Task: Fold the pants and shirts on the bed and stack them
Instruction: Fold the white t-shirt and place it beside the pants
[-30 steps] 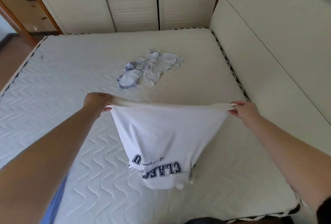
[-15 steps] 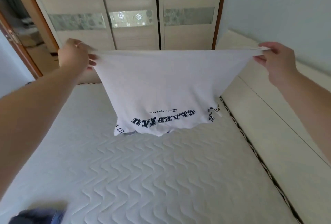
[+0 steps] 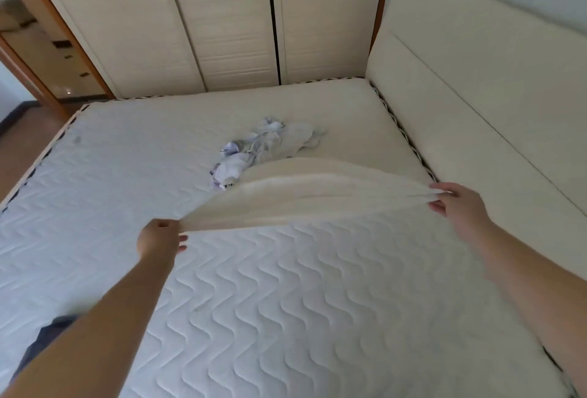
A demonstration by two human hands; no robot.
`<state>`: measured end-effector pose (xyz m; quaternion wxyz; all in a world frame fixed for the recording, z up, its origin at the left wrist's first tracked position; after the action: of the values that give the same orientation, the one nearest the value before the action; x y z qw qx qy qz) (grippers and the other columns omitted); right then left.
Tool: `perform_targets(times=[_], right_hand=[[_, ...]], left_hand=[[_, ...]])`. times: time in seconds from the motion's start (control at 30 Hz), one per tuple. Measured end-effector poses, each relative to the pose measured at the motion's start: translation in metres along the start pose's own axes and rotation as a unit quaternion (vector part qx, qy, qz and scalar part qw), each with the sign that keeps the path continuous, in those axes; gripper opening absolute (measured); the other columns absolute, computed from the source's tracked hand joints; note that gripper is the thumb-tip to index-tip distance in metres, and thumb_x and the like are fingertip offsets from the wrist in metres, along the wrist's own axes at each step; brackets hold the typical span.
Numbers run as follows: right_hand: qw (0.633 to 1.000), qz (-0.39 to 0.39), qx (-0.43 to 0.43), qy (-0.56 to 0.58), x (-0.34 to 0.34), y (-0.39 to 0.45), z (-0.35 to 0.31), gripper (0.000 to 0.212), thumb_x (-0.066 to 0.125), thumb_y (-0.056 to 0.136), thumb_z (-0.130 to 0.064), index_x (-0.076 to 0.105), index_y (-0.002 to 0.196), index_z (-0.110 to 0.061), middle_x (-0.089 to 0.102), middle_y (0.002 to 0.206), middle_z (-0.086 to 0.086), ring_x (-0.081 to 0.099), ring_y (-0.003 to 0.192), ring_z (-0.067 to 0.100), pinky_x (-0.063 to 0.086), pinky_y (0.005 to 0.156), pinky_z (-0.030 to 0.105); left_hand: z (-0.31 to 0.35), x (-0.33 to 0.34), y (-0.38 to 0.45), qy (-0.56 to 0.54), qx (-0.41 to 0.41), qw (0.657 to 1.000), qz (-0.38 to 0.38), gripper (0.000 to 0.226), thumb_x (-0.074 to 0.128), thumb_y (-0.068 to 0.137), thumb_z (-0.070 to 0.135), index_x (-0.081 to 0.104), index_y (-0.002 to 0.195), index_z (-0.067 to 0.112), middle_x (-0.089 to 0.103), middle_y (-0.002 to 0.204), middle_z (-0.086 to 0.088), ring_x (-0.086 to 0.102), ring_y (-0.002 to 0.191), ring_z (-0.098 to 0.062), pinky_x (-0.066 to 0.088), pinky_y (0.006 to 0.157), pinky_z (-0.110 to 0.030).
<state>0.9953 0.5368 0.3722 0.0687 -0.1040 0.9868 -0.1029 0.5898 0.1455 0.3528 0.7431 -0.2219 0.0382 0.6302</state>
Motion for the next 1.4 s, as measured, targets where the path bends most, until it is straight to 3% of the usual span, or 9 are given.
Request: perform_targets(times=[0.13,0.27,0.47,0.67,0.87,1.03,1.1,1.23,1.4], right_hand=[[0.992,0.013,0.112,-0.054,-0.028,-0.038,0.140,0.038,0.039,0.089,0.020,0.063,0.113,0.003,0.057,0.098,0.022,0.056,0.072,0.020,0.054,0.056,0.011],[0.970,0.027,0.215,-0.112,-0.067,-0.095,0.261,0.035,0.041,0.091,0.018,0.063,0.112,0.002,0.057,0.103,0.021,0.056,0.074,0.020,0.054,0.055,0.010],[0.948,0.046,0.270,-0.165,-0.104,-0.158,0.355,0.030,0.045,0.092,0.015,0.066,0.108,0.000,0.059,0.104,0.018,0.059,0.085,0.026,0.054,0.058,0.010],[0.941,0.032,0.237,-0.241,-0.098,-0.186,0.391,0.030,0.046,0.096,0.007,0.066,0.106,-0.012,0.062,0.097,0.015,0.065,0.077,0.024,0.052,0.056,0.008],[0.915,0.020,0.205,-0.346,-0.091,-0.192,0.413,0.029,0.051,0.094,-0.002,0.066,0.101,-0.025,0.068,0.097,0.005,0.068,0.088,0.026,0.055,0.080,0.037],[0.899,0.026,0.192,-0.393,-0.089,-0.184,0.422,0.020,0.059,0.090,-0.009,0.066,0.098,-0.026,0.071,0.092,0.004,0.067,0.088,0.028,0.052,0.081,0.041],[0.898,0.021,0.192,-0.395,-0.087,-0.179,0.427,0.017,0.061,0.089,-0.009,0.065,0.097,-0.022,0.070,0.093,0.006,0.066,0.089,0.031,0.052,0.083,0.044],[0.893,0.007,0.185,-0.410,-0.085,-0.174,0.434,0.022,0.062,0.089,-0.013,0.058,0.110,-0.020,0.067,0.099,0.012,0.065,0.089,0.035,0.053,0.085,0.048],[0.882,-0.013,0.193,-0.431,-0.082,-0.172,0.439,0.043,0.059,0.093,-0.016,0.047,0.134,-0.014,0.067,0.097,0.009,0.064,0.090,0.033,0.049,0.082,0.041]], left_hand=[[-0.145,0.000,-0.023,-0.018,-0.129,0.991,-0.029,0.014,0.045,0.100,0.006,0.053,0.111,0.005,0.062,0.101,-0.019,0.064,0.070,-0.024,0.054,0.059,-0.034],[-0.258,-0.019,-0.063,-0.011,-0.208,0.977,-0.041,0.020,0.045,0.097,0.003,0.055,0.114,0.004,0.063,0.100,-0.017,0.064,0.074,-0.023,0.051,0.068,-0.032],[-0.354,-0.051,-0.106,0.008,-0.263,0.964,-0.040,0.038,0.035,0.091,-0.004,0.063,0.096,0.021,0.066,0.094,-0.011,0.066,0.079,-0.022,0.051,0.080,-0.033],[-0.396,-0.056,-0.125,0.129,-0.207,0.968,-0.065,0.026,0.047,0.095,0.004,0.066,0.092,0.022,0.070,0.090,-0.010,0.070,0.082,-0.020,0.055,0.078,-0.038],[-0.410,-0.053,-0.124,0.272,-0.150,0.949,-0.062,0.022,0.054,0.092,0.010,0.066,0.095,0.028,0.072,0.088,0.000,0.064,0.072,-0.018,0.040,0.052,-0.027],[-0.418,-0.046,-0.114,0.354,-0.109,0.926,-0.073,0.016,0.056,0.093,0.010,0.066,0.103,0.016,0.065,0.109,-0.006,0.060,0.080,-0.027,0.042,0.062,-0.030],[-0.422,-0.040,-0.113,0.412,-0.090,0.902,-0.094,0.018,0.060,0.093,0.011,0.062,0.110,0.014,0.054,0.123,-0.012,0.058,0.093,-0.030,0.044,0.071,-0.035],[-0.427,-0.023,-0.119,0.570,0.037,0.805,-0.160,0.049,0.066,0.091,0.018,0.046,0.135,0.019,0.039,0.138,-0.010,0.043,0.124,-0.032,0.043,0.096,-0.046],[-0.438,0.000,-0.114,0.672,0.161,0.683,-0.235,0.063,0.058,0.093,0.026,0.030,0.149,0.020,0.040,0.138,-0.009,0.050,0.118,-0.029,0.048,0.090,-0.040]])
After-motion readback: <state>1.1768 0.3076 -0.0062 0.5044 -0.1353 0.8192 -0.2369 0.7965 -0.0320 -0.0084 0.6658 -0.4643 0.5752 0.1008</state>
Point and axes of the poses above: each hand's wrist, its own y-axis towards the middle knuckle, its own x-axis out of the palm, z = x × y, the point moved 1 cm from there along y, towards the middle knuckle
